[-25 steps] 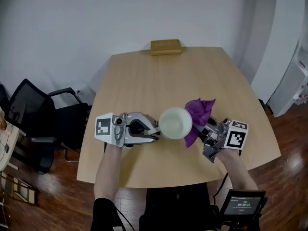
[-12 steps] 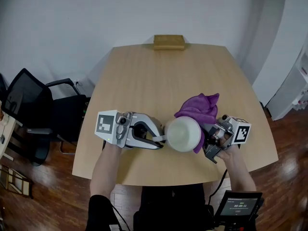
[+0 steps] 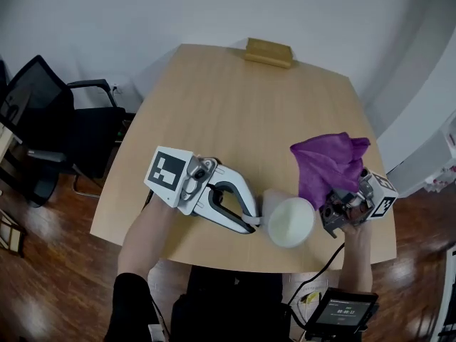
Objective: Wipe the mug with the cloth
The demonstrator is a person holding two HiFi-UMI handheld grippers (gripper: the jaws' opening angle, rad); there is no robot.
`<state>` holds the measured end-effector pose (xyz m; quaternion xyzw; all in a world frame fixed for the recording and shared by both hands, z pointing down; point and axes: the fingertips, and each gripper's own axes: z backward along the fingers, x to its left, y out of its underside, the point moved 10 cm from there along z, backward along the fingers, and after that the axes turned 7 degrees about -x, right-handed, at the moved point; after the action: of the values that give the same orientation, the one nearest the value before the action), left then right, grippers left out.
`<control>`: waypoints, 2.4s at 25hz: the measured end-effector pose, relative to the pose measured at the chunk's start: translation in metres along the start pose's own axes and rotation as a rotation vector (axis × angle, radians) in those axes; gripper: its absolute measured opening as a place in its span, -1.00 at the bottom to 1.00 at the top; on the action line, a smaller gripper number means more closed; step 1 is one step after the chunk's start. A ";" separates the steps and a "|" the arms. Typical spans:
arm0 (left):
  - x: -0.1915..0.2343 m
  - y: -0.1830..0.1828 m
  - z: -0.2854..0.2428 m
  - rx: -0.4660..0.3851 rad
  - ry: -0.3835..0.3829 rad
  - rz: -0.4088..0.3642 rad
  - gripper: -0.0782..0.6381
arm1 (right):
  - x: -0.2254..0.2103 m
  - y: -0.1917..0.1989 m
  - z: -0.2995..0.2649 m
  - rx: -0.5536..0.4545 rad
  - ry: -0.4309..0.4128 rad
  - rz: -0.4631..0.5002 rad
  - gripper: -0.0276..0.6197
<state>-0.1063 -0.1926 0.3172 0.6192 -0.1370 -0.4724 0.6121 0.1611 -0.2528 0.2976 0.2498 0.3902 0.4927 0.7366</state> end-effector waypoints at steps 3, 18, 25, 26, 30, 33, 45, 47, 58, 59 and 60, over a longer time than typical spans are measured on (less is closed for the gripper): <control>0.000 -0.001 -0.002 0.005 0.008 0.001 -0.62 | 0.025 -0.010 -0.029 0.072 -0.153 -0.041 -0.71; -0.003 0.006 -0.010 0.053 0.077 0.026 -0.62 | -0.036 0.057 -0.006 0.433 0.116 0.005 -0.71; -0.003 0.009 -0.011 0.067 0.094 0.041 -0.62 | 0.028 -0.003 -0.058 0.251 -0.230 -0.015 -0.71; -0.003 0.009 -0.011 0.066 0.096 0.039 -0.62 | 0.030 -0.001 -0.063 0.285 -0.254 -0.016 -0.71; -0.003 0.007 -0.013 0.069 0.122 0.019 -0.62 | 0.019 0.030 -0.079 0.468 -0.266 -0.132 -0.71; -0.003 0.007 -0.014 0.080 0.142 0.019 -0.62 | 0.000 0.044 -0.069 0.530 -0.276 -0.152 -0.71; -0.003 0.011 -0.015 0.072 0.169 0.059 -0.61 | 0.004 0.028 -0.061 0.507 -0.289 0.053 -0.71; -0.003 0.013 -0.017 0.068 0.171 0.061 -0.61 | 0.028 0.020 -0.081 0.493 -0.422 0.076 -0.71; 0.000 0.022 -0.017 0.067 0.143 0.062 -0.61 | -0.010 0.069 -0.081 0.455 -0.474 -0.221 -0.71; 0.000 0.022 -0.017 0.059 0.140 0.064 -0.60 | -0.017 0.071 -0.076 0.426 -0.465 -0.223 -0.71; 0.001 0.022 -0.016 0.046 0.136 0.067 -0.61 | -0.021 0.072 -0.072 0.400 -0.453 -0.230 -0.71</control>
<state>-0.0844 -0.1878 0.3333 0.6589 -0.1267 -0.4054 0.6208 0.0590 -0.2454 0.3176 0.4471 0.3311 0.2516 0.7919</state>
